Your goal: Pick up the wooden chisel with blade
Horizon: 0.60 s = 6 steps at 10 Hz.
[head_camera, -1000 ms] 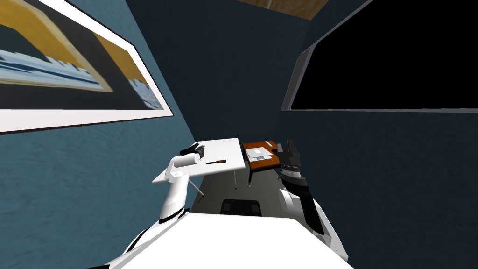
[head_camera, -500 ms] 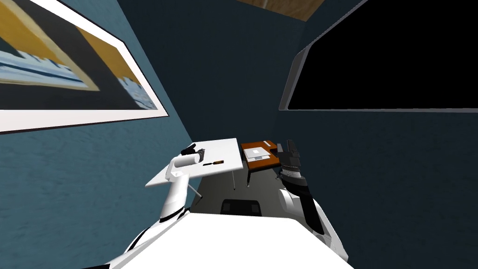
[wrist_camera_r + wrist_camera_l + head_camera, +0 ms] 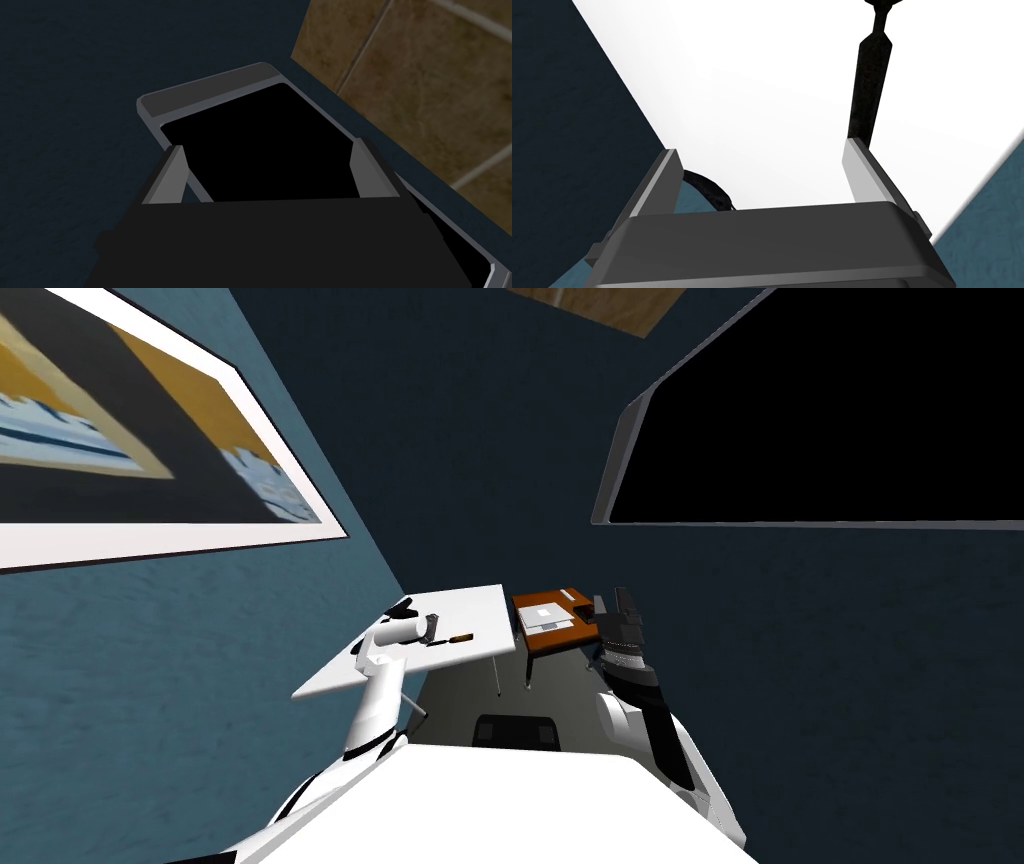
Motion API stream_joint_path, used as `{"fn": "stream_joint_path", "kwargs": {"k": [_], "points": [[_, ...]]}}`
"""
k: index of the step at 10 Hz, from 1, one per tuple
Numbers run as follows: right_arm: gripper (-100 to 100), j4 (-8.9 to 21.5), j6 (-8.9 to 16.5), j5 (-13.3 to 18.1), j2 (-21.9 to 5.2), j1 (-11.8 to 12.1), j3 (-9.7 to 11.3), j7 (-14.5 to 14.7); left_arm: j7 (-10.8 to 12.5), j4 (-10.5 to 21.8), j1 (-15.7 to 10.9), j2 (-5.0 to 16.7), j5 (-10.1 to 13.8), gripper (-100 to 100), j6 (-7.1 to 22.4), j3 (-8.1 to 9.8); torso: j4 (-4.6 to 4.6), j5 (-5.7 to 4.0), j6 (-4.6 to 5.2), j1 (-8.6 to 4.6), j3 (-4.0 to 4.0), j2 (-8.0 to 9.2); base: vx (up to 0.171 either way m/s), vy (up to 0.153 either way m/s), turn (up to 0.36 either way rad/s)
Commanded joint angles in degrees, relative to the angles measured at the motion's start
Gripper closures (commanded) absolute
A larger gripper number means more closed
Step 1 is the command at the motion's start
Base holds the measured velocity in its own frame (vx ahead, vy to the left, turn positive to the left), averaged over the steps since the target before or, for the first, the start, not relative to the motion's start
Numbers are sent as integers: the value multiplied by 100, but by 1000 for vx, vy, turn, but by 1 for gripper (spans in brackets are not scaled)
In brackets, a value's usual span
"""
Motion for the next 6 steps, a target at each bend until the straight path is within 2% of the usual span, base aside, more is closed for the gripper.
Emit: {"fn": "stream_joint_path", "kwargs": {"k": [1, 4, 6], "points": [[0, 0, 0, 0, 0, 0, 0, 0, -3, 56, 9, -3, 26, -100, 286, 55, 0, 0, 0, 0, 0, 0, 21, -38, -74], [0, 0, 0, 0, 0, 0, 0, 0, -4, 155, -9, 9, 45, -100, 643, 101, 0, -1, 1, -2, -1, -1, 22, -35, -47], [0, 0, 0, 0, 0, 0, 0, 0, -2, 329, -42, 42, 79, -100, 1018, 182, 0, 0, 1, -1, -1, -2, 35, -40, -84]]}}
